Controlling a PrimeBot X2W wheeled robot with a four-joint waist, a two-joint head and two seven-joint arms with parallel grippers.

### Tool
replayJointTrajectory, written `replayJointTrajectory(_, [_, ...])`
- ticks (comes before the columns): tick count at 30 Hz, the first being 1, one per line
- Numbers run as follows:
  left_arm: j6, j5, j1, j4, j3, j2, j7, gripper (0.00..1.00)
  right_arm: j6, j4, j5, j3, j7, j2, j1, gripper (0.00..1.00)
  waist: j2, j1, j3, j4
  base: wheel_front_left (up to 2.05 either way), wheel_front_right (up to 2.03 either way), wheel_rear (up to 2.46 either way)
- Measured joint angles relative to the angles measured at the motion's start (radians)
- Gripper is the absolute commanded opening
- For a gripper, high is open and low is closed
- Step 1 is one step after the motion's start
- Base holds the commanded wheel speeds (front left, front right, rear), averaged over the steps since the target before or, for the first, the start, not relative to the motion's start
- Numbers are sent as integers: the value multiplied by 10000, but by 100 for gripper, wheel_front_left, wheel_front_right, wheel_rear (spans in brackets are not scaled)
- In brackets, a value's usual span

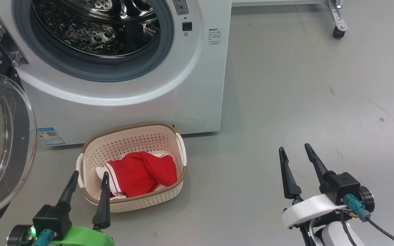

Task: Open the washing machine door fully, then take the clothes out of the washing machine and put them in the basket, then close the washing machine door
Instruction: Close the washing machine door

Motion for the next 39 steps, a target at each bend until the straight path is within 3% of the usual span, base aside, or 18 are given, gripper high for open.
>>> replayJointTrajectory(20, [4, -8, 0, -71, -61, -21, 10, 100, 0, 0, -2, -140, 0, 17, -1, 100, 0, 0, 58, 129, 0, 0, 0])
replayJointTrajectory(39, [4, -8, -9, -8, -148, -56, 10, 100, -2, -38, -90, -368, 0, 10, 19, 100, 0, 0, 21, 1174, 0, 0, 0])
